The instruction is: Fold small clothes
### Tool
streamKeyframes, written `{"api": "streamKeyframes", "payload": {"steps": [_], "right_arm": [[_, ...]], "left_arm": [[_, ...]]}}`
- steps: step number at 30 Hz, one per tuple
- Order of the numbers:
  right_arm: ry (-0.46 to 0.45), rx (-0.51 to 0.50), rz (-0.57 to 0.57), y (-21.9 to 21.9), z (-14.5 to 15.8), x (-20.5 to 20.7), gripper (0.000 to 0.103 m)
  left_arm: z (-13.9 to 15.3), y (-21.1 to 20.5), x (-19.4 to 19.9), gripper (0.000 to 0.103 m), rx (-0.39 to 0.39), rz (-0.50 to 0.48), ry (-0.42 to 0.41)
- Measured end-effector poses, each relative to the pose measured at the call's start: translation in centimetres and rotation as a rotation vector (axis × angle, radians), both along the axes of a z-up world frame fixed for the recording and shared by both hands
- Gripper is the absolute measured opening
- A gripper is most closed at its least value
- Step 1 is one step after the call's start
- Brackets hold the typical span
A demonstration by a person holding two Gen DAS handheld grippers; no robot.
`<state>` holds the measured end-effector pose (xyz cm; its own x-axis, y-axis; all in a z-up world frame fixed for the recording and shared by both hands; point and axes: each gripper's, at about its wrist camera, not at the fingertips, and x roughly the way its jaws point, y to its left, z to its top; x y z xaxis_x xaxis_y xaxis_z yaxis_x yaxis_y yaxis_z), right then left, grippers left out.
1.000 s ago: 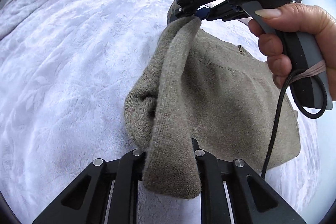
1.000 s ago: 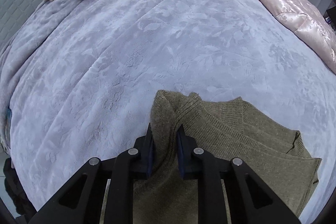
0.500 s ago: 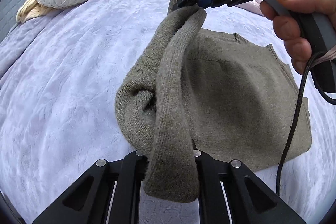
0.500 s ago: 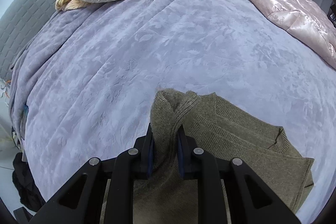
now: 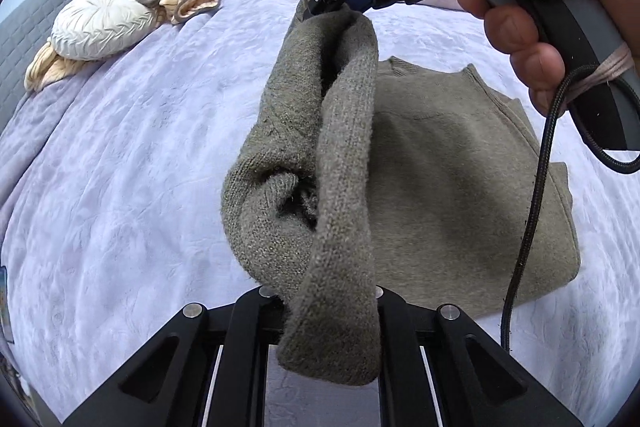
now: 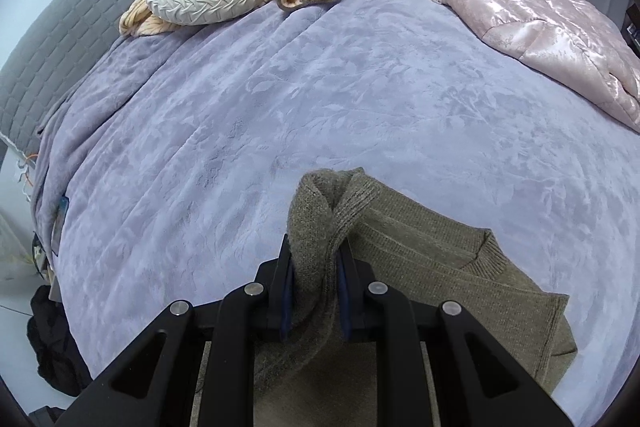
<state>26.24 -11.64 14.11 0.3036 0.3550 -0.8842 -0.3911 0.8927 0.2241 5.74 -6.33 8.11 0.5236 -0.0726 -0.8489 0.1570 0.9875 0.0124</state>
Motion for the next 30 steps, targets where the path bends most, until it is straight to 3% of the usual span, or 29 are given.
{"api": "streamKeyframes", "payload": {"steps": [8, 30], "right_arm": [[-0.010, 0.040, -0.017, -3.0, 0.7, -0.6, 0.020], [-0.041, 0.105, -0.067, -8.5, 2.7, -2.8, 0.019]], "left_arm": [[0.3, -1.2, -0.4, 0.012, 0.043, -0.019, -0.007], [0.9, -3.6, -0.2, 0.012, 0.067, -0.074, -0.001]]}}
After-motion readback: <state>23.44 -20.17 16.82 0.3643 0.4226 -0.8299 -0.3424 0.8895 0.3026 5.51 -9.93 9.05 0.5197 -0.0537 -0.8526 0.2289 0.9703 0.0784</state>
